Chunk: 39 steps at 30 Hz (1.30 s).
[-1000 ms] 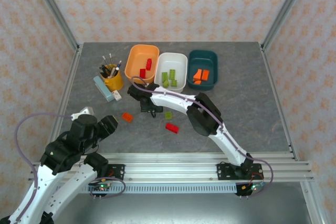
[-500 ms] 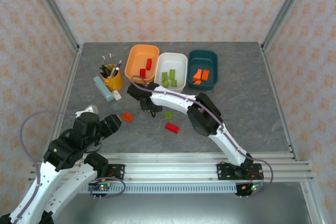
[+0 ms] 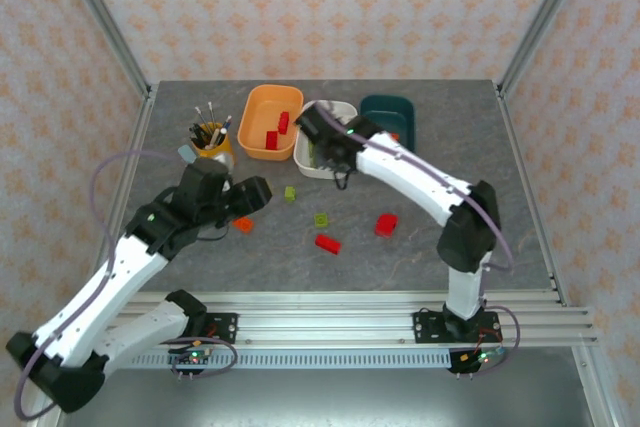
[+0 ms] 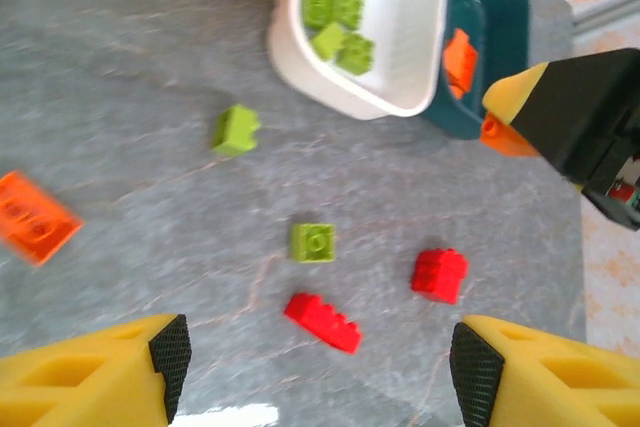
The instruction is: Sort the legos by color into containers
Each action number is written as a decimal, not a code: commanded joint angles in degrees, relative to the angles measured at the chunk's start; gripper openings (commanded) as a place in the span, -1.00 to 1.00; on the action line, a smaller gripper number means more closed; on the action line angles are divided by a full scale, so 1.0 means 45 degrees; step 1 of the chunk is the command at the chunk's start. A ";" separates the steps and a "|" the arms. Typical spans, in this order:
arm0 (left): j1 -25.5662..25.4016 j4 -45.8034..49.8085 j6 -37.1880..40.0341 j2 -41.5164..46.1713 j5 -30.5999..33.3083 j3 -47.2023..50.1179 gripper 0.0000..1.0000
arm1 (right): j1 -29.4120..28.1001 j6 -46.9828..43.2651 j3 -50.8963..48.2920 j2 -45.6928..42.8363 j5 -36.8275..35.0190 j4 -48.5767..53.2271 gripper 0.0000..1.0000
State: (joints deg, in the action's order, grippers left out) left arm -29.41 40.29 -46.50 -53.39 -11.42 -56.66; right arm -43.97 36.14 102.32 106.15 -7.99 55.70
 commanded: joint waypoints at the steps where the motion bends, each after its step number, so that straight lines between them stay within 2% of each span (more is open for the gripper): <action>1: -0.0475 -0.1786 0.0731 -0.1471 -0.0557 -0.0997 0.45 | 0.1542 -0.1049 -0.0890 -0.0313 -0.0377 0.0242 -0.62; 5: -0.0854 -0.2736 0.0841 -0.3678 -0.0902 -0.2301 0.45 | 0.3287 -0.2045 -0.0612 0.0084 0.0336 -0.0359 -0.62; 9: -0.0898 -0.3379 0.0783 -0.5749 -0.1088 -0.3671 0.45 | 0.4531 -0.2550 0.0976 0.1715 0.1455 -0.0576 -0.62; 17: -0.0848 -0.3896 0.0763 -0.9778 -0.1193 -0.6914 0.45 | 0.5977 -0.3815 0.5862 0.6128 0.2756 -0.0026 -0.61; 22: -0.0731 -0.3435 0.0895 -1.1627 -0.1134 -0.8936 0.44 | 0.6740 -0.4198 0.7120 0.7672 0.3498 -0.0365 -0.55; 29: -0.0710 -0.2900 0.1039 -1.3035 -0.1165 -1.0302 0.44 | 0.7176 -0.4544 0.7749 0.8529 0.4537 -0.0888 -0.49; 39: -0.0704 -0.2879 0.0978 -1.2715 -0.1039 -0.9692 0.43 | 0.7100 -0.3980 0.8470 0.9256 0.5008 -0.0809 -0.44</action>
State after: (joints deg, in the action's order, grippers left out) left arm -32.91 26.33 -43.35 -112.64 -16.32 -101.12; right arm -11.66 17.58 138.02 145.77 13.76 51.35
